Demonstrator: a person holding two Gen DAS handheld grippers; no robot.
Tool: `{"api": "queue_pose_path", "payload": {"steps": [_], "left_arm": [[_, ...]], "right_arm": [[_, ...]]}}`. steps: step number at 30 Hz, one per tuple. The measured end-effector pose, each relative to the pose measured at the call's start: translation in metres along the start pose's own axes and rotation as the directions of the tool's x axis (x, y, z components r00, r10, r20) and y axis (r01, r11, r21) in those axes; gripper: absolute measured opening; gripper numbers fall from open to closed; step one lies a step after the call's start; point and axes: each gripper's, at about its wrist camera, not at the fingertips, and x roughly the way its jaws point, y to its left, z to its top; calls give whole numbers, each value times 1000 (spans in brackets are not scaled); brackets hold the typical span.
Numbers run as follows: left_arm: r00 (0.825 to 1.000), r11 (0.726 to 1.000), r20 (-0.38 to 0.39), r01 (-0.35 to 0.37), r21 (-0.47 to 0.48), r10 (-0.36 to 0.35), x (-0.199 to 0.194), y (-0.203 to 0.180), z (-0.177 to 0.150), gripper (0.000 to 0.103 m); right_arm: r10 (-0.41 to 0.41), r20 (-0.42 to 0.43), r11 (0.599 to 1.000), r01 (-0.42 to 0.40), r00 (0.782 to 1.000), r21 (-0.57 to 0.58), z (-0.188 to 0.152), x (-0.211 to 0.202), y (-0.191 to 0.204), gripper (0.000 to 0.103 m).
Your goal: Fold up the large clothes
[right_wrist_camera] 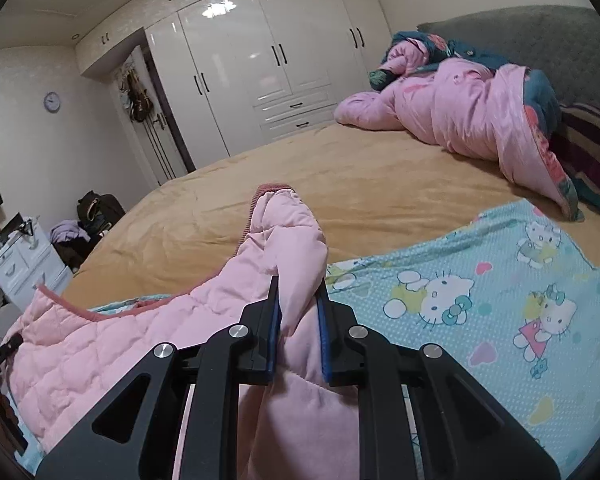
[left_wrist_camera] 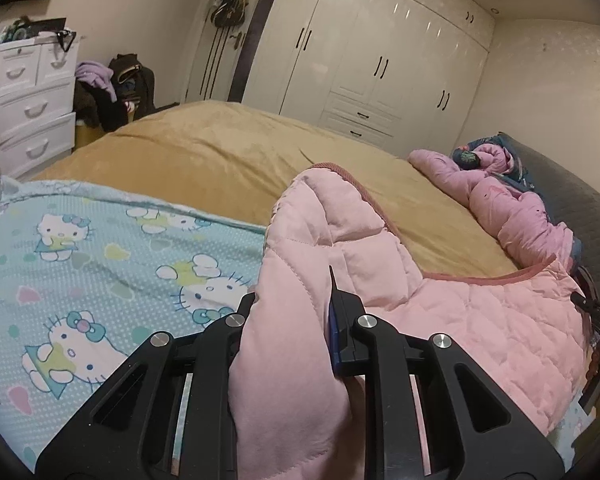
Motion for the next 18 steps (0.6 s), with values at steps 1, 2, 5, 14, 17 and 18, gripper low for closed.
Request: {"api": "queue_pose_path", "payload": {"steps": [1,2,5,14,17,18], "left_arm": [[1000,1000,-5,-1,-3,1,2,1,-1,13],[1000,1000,-11,-6,-5,6,4,2,-2,13],[1000,1000,-27,-16,-8,16,11,4,-7,13],[996,999,-75,-43,-19,42,32,13,-18,13],[993,998,-106,-52,-32,48,42,18,-23,14],[991,998,-120,-57,-35,53,45,19,-25,14]], "right_arm": [[-7,-5,1000,7,1000,0,-1,3,-1,15],[-11,-10,1000,11,1000,0,-3,6,-2,15],[-27,-20,1000,27,999,3,-7,12,-4,15],[-65,-76,997,68,995,36,-22,37,-18,15],[-89,-119,995,94,989,37,-30,50,-23,15],[-99,-132,994,104,986,31,-32,54,-23,15]]}}
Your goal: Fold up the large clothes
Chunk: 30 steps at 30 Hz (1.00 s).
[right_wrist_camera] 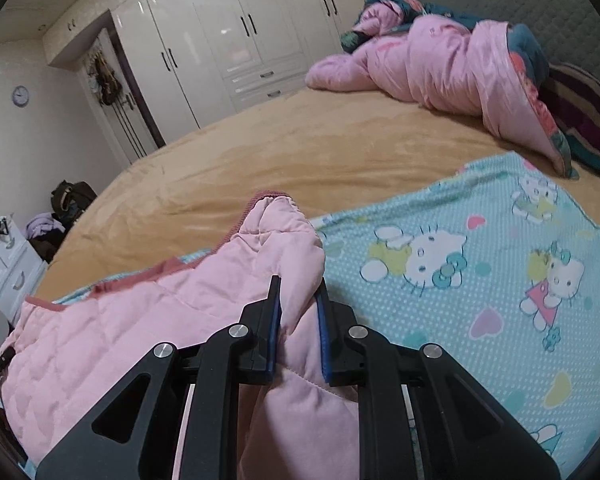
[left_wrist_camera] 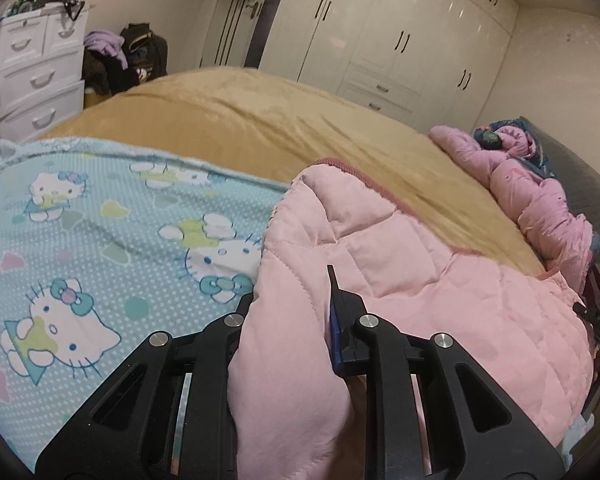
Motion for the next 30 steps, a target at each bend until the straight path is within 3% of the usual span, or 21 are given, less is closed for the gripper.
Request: {"api": "queue_pose_path", "payload": {"steps": [9,12,14,16,17,18,21,25,27,30], "left_arm": [[997,999,-79,12,-50,-16,27,16,-17,22],[994,994,-97,32,-107,-43,31,26,-20,31],[995,994,-96,11,-112,-21,25,28,-17,40],[995,995,-101,-6,-103,-4,19,29,-14,45],[995,995,-102,-19,-93,9,13,28,-12,46],[994,996,-102,-35,-83,27,8,26,-10,50],[995,994,-67,-85,-63,81,-19,21,1,71],[994,994,6,-105,-28,105,-66,5,13,91],[993,993,18,-117,-4,117,-81,-5,13,94],[997,996,22,-80,33,79,-101,-32,2,94]], "right_arm": [[-66,-113,998,64,991,-24,-22,35,-4,18],[-103,-130,994,97,986,-50,-26,42,0,22],[-118,-148,992,111,982,-58,-25,42,2,24],[-155,-137,988,152,978,-33,-21,30,-1,44],[-156,-106,988,156,982,-11,-20,17,-3,62],[-146,-85,989,147,986,7,-19,7,-4,67],[-74,-30,996,75,997,48,-24,-32,1,75],[-10,25,1000,11,1000,-12,-38,-82,32,82],[32,38,998,-30,999,-56,-49,-105,53,84],[67,28,986,-62,997,-156,-72,-126,89,87]]}}
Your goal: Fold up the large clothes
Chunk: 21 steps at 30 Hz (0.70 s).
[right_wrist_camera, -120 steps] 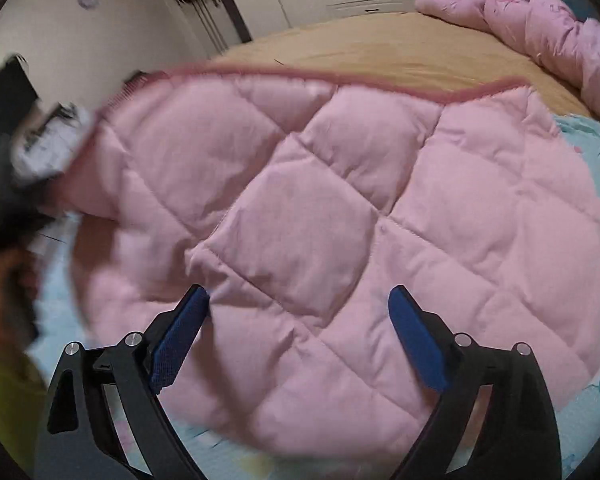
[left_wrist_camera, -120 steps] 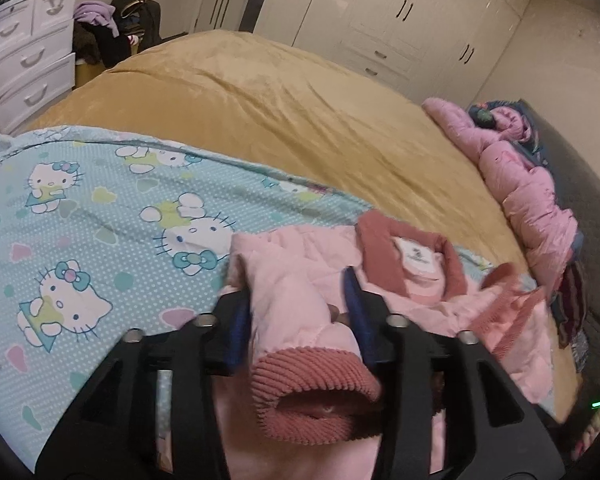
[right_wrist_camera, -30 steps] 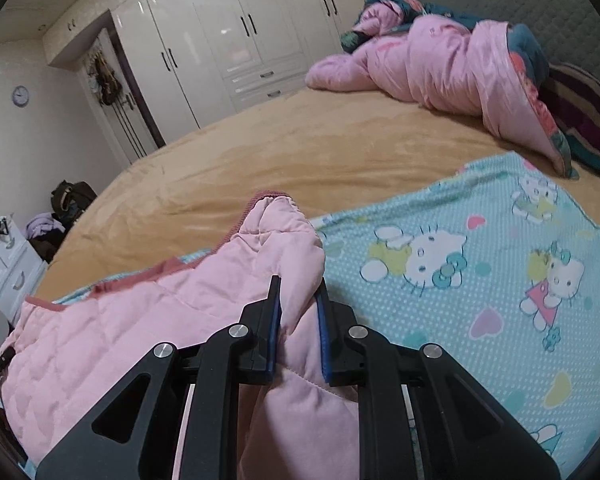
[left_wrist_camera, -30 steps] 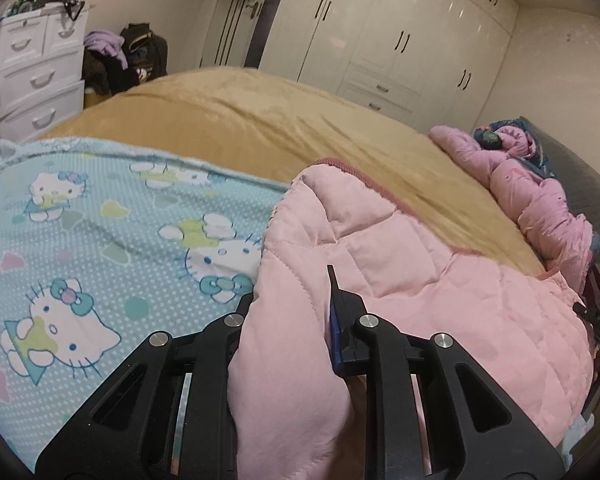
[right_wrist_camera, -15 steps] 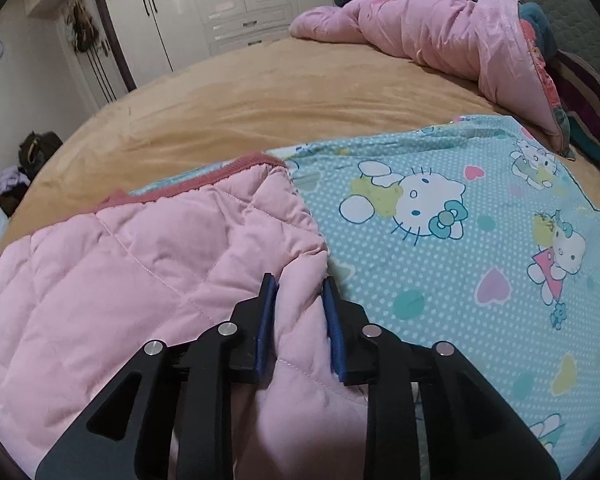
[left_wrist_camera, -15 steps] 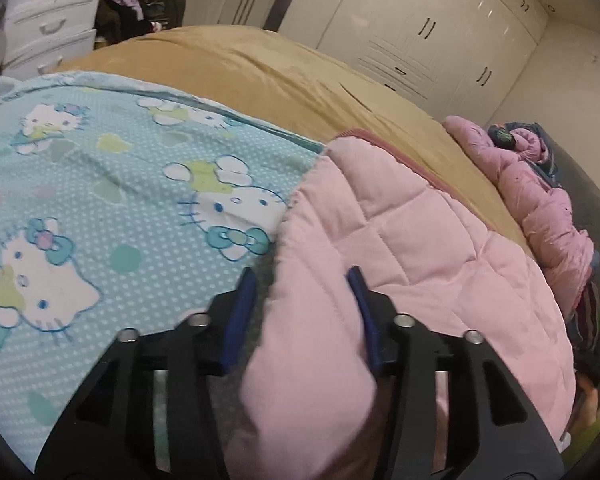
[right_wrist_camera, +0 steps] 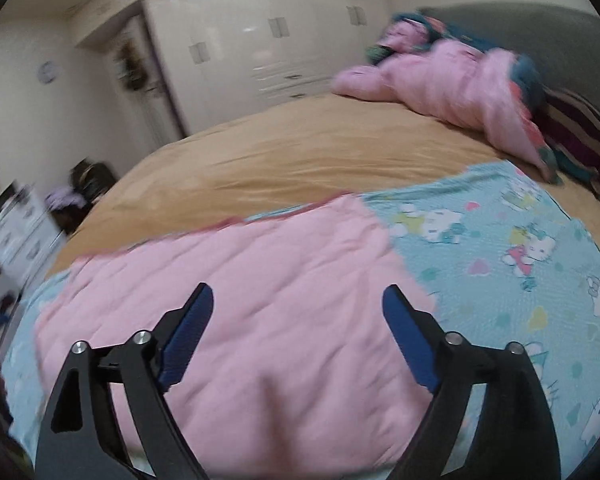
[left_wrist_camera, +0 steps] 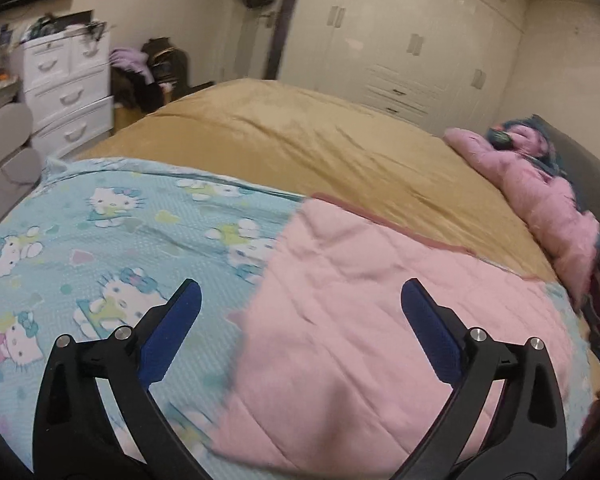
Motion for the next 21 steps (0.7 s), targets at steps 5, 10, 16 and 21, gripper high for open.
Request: {"api": "queue_pose_path", "payload": {"steps": [5,10,16,21], "left_arm": [[997,991,-43,62,121,-57,-16,-53,-43,94],[988,969,-145,91,228,-58,17,-95,-83,94],[976,968,-217,83,238,-30,57,-90,-107,95],[971,971,-232,102,218,-50,70,-84,-112,95]], "right_arm": [[57,-81,994,-65,995,-91,-30,-2,48,87],[23,-182,994,-42,983,-105,-41,27,68,87],[-7,-282,994,-25,960,-110,-53,66,65,92],[-13,-285,995,-16,958,-98,-63,83,64,94]]}}
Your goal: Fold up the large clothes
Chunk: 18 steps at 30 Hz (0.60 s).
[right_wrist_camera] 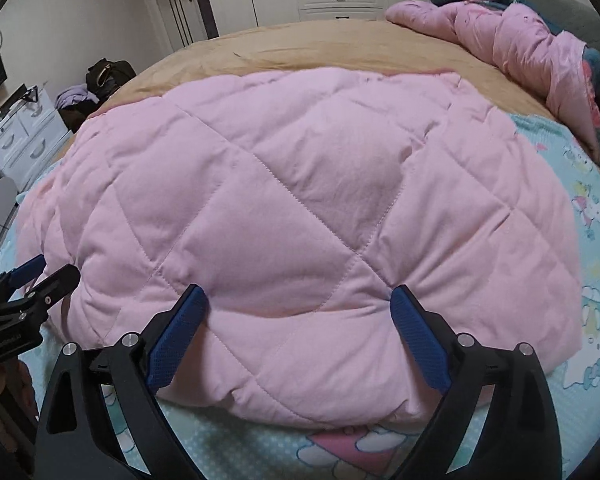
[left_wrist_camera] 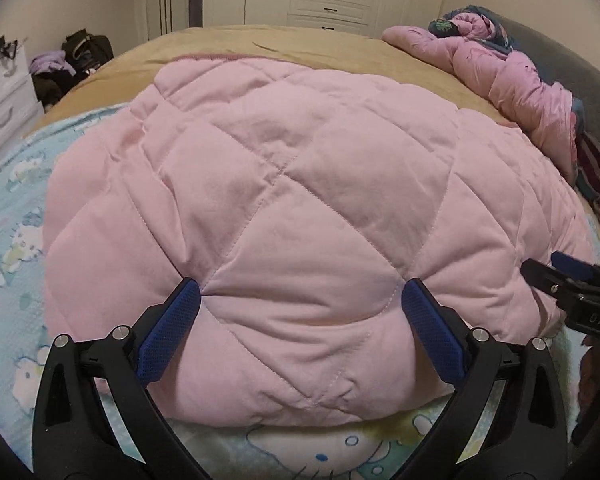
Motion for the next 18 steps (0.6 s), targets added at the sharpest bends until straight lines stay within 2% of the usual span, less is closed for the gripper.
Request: {"api": "queue_pose_path", "payload": {"steps": [3,6,12,18], "left_arm": [[1000,1000,1,6,-6,-6,1,1,-2,95],[1000,1000,-10,4,-13,-4,-11,-1,3,95],[999,1000,32,5,-10,-5,-42,-2,13,95],[996,999,77,-39,-26,41,-63,7,21,95]], "right_arm": [[-11,14,1000,11,1000,-9,-1,0,3,94],[25,43,999,-26,999,23,-1,-16,-1,93],[88,135,993,-97,987,67,6,-56,-8,97],[71,203,995,-82,977,48,11,-83,-9,98]]}}
